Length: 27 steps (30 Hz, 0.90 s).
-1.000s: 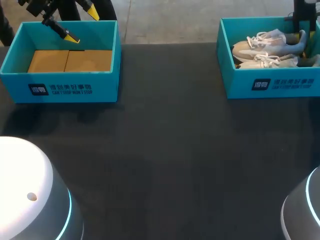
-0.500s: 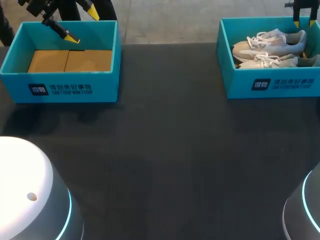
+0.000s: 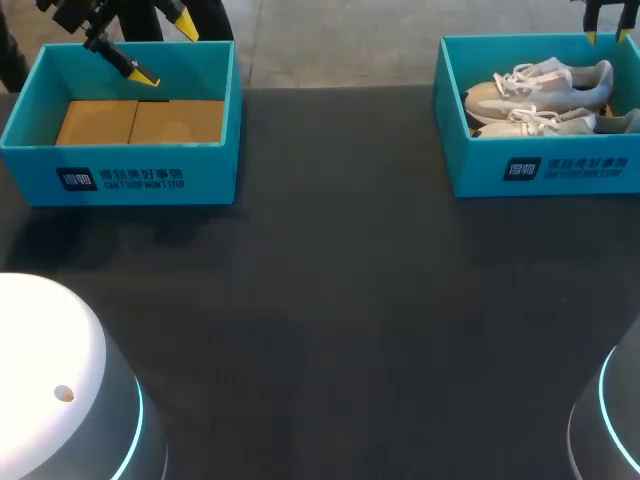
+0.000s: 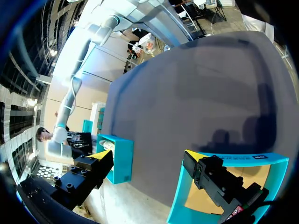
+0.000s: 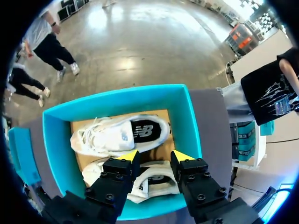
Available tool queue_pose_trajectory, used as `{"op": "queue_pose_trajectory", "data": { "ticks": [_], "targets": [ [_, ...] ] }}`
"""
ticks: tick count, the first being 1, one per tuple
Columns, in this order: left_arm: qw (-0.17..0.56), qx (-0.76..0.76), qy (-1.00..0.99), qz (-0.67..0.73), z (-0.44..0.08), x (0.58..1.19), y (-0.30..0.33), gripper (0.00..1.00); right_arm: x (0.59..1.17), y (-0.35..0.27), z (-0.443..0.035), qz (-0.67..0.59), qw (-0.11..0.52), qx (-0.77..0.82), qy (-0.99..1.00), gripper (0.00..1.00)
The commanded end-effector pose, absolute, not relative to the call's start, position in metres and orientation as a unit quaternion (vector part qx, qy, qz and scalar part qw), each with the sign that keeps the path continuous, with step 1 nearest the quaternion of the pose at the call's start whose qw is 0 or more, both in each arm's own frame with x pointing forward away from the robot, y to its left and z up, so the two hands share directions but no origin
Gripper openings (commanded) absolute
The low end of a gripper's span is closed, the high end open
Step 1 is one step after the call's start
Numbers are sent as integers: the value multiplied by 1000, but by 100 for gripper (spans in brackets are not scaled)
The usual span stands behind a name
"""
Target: Take the shoe out of the shoebox, open the shoe tongue, remove and reinsert the insole, then place the shoe into the shoebox
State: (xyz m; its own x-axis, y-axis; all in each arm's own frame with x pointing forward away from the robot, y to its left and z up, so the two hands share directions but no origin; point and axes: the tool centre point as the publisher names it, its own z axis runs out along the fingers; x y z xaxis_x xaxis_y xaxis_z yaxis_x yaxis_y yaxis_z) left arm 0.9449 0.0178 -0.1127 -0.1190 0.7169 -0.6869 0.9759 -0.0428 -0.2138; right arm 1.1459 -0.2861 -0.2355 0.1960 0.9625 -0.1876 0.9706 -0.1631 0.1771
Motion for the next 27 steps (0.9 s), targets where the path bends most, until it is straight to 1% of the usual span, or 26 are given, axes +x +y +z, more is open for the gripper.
{"op": "queue_pose_trajectory", "data": {
  "ticks": [1,3,7,17,27],
  "targets": [
    [190,636,666,-340,-113,944,18,100,1127,-281,-231,15,162,751,639,45],
    [183,624,683,-332,-110,946,15,100,1124,-277,-228,15,161,749,643,45],
    [159,524,778,-309,-102,956,9,100,1117,-273,-224,17,162,746,646,47],
    [159,289,899,-289,-110,961,1,100,1106,-266,-220,19,166,736,656,48],
    [159,289,899,-289,-110,961,1,100,1097,-258,-214,22,161,725,669,49]
  ]
}}
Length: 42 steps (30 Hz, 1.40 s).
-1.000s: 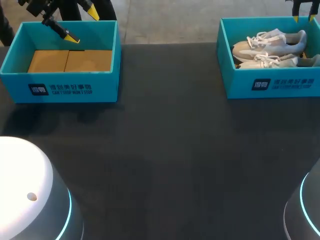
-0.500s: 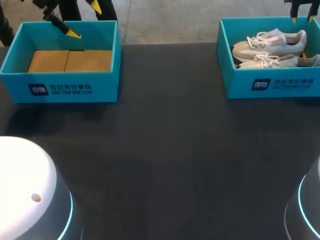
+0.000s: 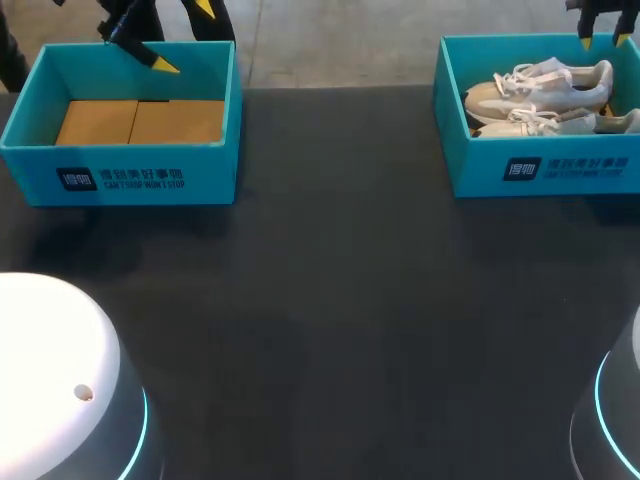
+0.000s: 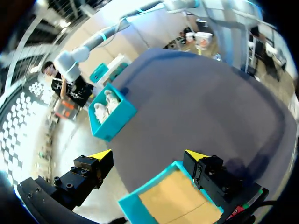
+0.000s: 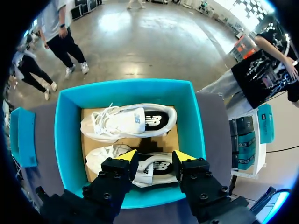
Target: Take the shoe out of the shoebox, open the shoe tongue, remove and reinsert the insole, then place the shoe into the shoebox
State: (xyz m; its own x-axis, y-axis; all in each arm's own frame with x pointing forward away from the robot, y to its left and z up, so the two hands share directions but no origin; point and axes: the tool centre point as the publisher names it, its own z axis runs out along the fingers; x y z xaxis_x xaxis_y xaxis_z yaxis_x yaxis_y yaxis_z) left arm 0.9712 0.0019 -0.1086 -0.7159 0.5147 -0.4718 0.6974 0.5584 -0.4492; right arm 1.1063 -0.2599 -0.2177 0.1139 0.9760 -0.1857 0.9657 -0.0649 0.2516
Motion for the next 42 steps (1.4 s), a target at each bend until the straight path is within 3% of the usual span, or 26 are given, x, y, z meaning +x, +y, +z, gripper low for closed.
{"op": "queue_pose_trajectory", "data": {
  "ticks": [1,6,14,21,28,42],
  "targets": [
    [159,289,899,-289,-110,961,1,100,1095,-257,-214,21,157,723,672,49],
    [159,289,899,-289,-110,961,1,100,1083,-248,-209,13,140,716,684,50],
    [99,46,966,-233,-119,972,-3,100,1066,-247,-203,-1,118,711,694,56],
    [47,-102,968,-224,-132,974,-3,100,1050,-243,-199,-12,110,710,695,56],
    [17,-287,923,-254,-147,983,-1,100,1031,-239,-197,-22,104,714,692,64],
    [63,-512,813,-271,-145,960,-6,100,997,-250,-175,-14,96,705,702,73]
  ]
}}
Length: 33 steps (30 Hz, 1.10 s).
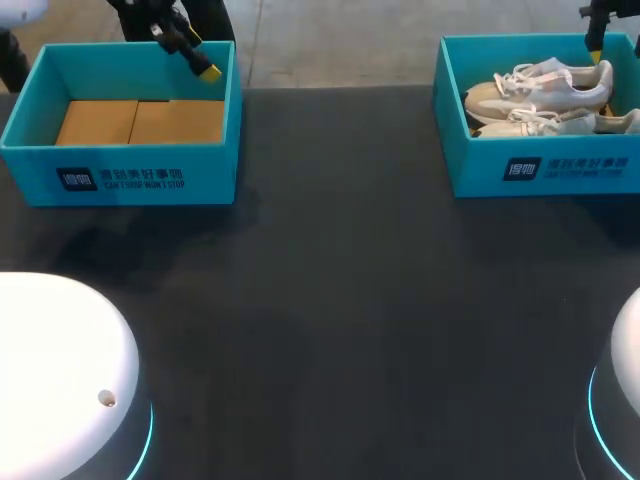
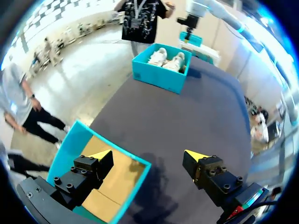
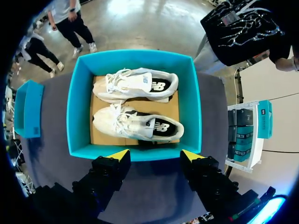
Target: Take the shoe out of the shoebox, open the shoe tongue, remove and reinsert the insole, then place the shoe into the shoebox
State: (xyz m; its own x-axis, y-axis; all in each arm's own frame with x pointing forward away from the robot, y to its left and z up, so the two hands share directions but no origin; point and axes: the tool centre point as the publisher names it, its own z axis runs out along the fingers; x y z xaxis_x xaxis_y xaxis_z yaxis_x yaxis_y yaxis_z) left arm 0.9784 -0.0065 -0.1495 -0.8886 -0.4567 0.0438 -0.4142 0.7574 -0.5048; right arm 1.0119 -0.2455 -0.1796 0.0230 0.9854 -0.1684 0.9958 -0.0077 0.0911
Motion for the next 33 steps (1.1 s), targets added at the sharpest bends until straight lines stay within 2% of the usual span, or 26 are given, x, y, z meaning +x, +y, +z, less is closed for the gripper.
{"op": "queue_pose_trajectory", "data": {
  "ticks": [1,6,10,14,18,21,33],
  "targets": [
    [63,-512,813,-271,-145,960,-6,100,995,-250,-175,-11,94,705,703,73],
    [63,-512,813,-271,-145,960,-6,100,986,-252,-180,-11,91,696,713,71],
    [63,-512,813,-271,-145,960,-6,100,975,-256,-184,-20,90,689,719,76],
    [63,-512,813,-271,-145,960,-6,100,965,-257,-188,-19,76,686,724,73],
    [63,-512,813,-271,-145,960,-6,100,954,-259,-190,-17,68,682,728,76],
    [58,-570,794,-201,-154,952,-6,100,949,-263,-190,-14,66,685,726,75],
    [75,-677,721,-126,-187,936,12,100,929,-276,-191,-17,58,693,719,79]
  ]
}}
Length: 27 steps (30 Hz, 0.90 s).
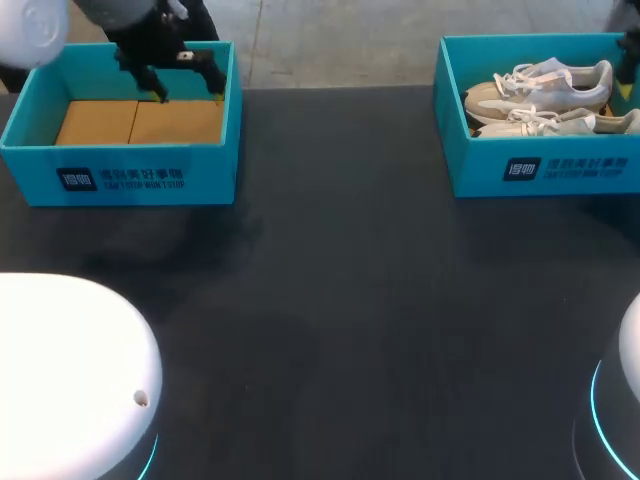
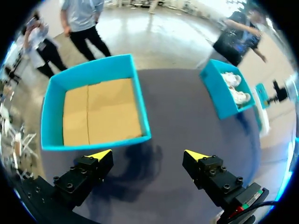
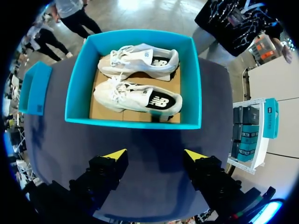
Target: Take the shoe out of the shoebox, open the shoe tongue, remove and reinsert the insole, then place the shoe into the shoebox
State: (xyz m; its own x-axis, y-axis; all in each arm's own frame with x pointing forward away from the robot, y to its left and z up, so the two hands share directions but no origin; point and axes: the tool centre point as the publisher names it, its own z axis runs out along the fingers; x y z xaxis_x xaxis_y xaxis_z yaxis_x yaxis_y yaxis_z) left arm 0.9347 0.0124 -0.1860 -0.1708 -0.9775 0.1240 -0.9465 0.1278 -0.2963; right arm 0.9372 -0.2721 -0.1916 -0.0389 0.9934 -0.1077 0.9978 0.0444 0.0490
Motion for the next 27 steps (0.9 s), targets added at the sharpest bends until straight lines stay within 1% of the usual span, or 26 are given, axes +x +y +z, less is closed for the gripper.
{"op": "queue_pose_trajectory", "data": {
  "ticks": [1,8,10,15,17,19,20,27],
  "targets": [
    [79,-684,714,-125,-189,936,15,100,927,-277,-191,-18,57,694,718,79],
    [64,-750,645,-128,-206,944,28,100,921,-283,-192,-20,53,700,711,84],
    [50,-767,628,-121,-210,948,31,100,919,-284,-192,-22,51,701,711,88],
    [15,-801,587,-116,-217,955,37,100,916,-285,-192,-24,50,703,709,94],
    [12,-804,584,-114,-216,956,38,100,915,-286,-192,-24,50,705,707,96],
    [17,-808,579,-107,-216,959,39,100,915,-286,-192,-24,51,707,705,100],
    [33,-813,573,-102,-216,961,40,100,915,-286,-192,-24,52,707,705,100],
    [33,-813,573,-102,-216,961,40,100,915,-285,-191,-13,56,710,702,100]
  ]
}}
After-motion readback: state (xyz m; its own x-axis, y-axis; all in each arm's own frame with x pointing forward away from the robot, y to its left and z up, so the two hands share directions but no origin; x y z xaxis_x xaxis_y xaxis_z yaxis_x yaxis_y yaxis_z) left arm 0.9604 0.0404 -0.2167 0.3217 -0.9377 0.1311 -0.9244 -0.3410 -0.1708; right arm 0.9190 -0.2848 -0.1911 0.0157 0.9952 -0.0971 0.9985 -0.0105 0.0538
